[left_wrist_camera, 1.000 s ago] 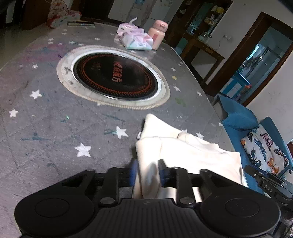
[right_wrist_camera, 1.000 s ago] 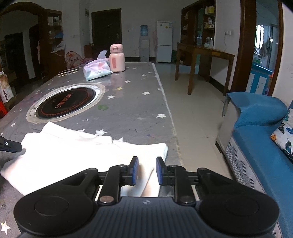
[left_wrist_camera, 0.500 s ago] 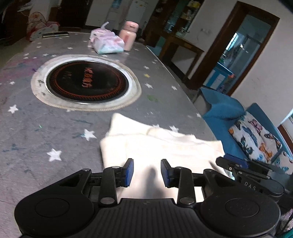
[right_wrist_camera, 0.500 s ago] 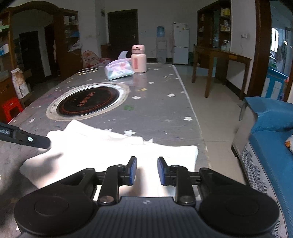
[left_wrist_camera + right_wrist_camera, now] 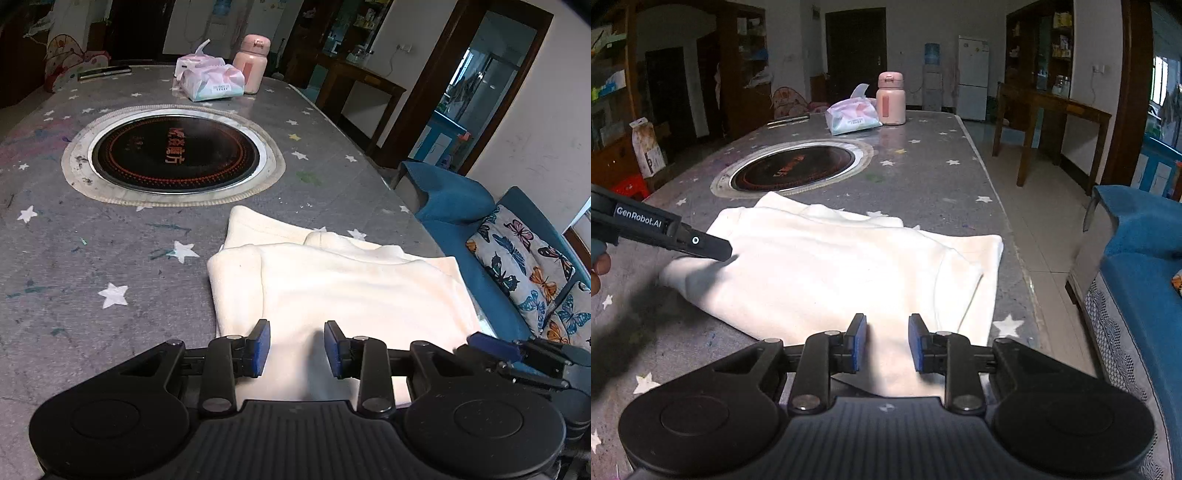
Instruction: Fold clothes
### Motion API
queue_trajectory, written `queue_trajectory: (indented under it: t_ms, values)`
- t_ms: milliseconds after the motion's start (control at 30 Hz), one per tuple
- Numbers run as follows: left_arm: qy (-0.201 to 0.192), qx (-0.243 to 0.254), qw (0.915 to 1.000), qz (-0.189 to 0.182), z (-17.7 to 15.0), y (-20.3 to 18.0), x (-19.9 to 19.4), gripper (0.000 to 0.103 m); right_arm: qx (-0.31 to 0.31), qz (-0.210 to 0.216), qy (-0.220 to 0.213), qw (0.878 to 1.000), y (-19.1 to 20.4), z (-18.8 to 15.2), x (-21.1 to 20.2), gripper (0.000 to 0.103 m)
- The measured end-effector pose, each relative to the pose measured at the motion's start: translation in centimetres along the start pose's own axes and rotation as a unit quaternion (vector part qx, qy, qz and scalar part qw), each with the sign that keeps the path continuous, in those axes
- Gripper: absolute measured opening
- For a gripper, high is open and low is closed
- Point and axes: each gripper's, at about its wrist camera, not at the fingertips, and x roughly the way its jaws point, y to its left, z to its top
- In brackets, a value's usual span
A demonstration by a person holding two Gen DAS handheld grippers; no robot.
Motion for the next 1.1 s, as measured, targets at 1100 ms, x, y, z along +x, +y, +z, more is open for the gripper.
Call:
queue_trajectory:
  t_ms: [1100]
  values:
    - [-0.001,0.002,1.0,0.003,0.4,0.5,-1.2,0.036,-0.036,0.013,0.013,0.999,0.9,3.8,3.2,0.027]
